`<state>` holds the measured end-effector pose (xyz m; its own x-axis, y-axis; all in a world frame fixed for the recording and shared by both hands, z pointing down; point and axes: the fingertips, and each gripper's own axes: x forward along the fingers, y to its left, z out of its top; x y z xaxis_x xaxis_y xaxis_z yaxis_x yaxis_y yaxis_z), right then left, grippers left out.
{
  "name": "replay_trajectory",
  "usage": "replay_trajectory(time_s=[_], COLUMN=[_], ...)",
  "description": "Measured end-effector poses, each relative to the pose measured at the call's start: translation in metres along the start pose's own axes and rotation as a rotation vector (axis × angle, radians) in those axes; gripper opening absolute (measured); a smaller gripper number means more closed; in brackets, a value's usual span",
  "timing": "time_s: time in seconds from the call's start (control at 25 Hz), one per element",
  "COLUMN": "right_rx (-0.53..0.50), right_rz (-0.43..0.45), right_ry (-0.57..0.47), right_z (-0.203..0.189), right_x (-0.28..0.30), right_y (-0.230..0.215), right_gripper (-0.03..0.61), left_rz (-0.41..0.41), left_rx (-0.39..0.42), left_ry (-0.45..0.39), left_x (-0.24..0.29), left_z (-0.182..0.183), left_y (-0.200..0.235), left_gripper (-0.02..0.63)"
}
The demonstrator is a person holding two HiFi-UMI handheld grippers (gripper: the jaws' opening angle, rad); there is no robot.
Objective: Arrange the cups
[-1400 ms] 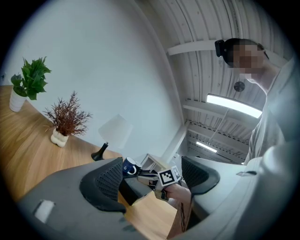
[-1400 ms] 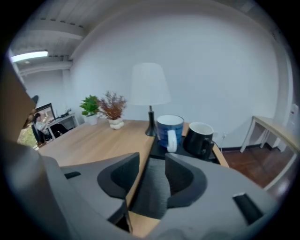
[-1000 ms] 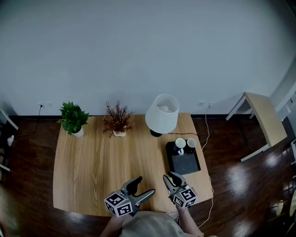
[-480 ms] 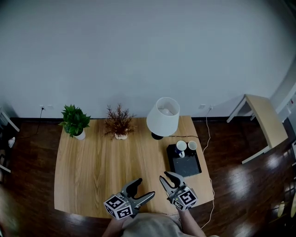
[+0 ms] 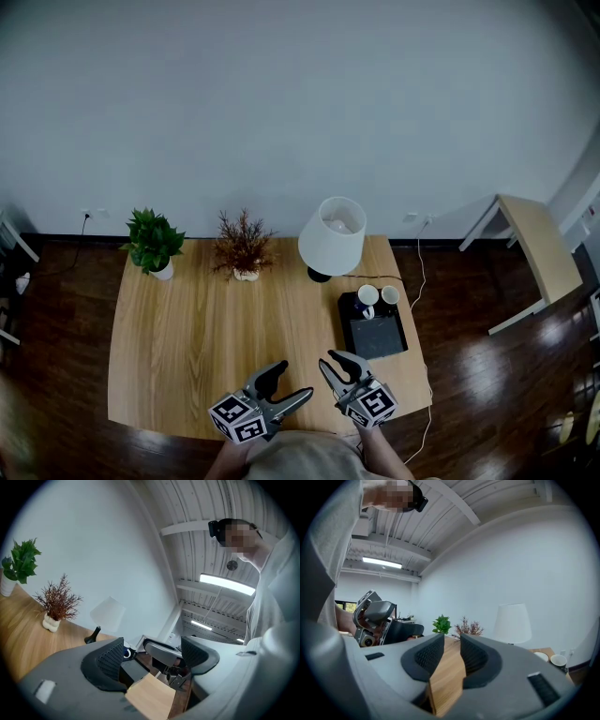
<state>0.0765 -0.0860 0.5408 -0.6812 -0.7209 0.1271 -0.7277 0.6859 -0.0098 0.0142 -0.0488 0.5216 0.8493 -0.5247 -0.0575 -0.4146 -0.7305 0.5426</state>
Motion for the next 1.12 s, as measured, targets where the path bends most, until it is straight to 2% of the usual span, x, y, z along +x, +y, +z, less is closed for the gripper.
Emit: replay_trajectory(time_s=[1.12], right_rx=[-0.002], right_rz=[-0.021], right_ry=[-0.004], right_z=[0.0048], right_x=[-0.0031], right_y=[-0.0080], right_gripper=[0.104], left_rz=[-0.011], left_rx=[-0.002], left_ry=[0.007], left_x=[0.0031], left_z=[-0.0020], left_y=[-0.0051], left_gripper=[0.373])
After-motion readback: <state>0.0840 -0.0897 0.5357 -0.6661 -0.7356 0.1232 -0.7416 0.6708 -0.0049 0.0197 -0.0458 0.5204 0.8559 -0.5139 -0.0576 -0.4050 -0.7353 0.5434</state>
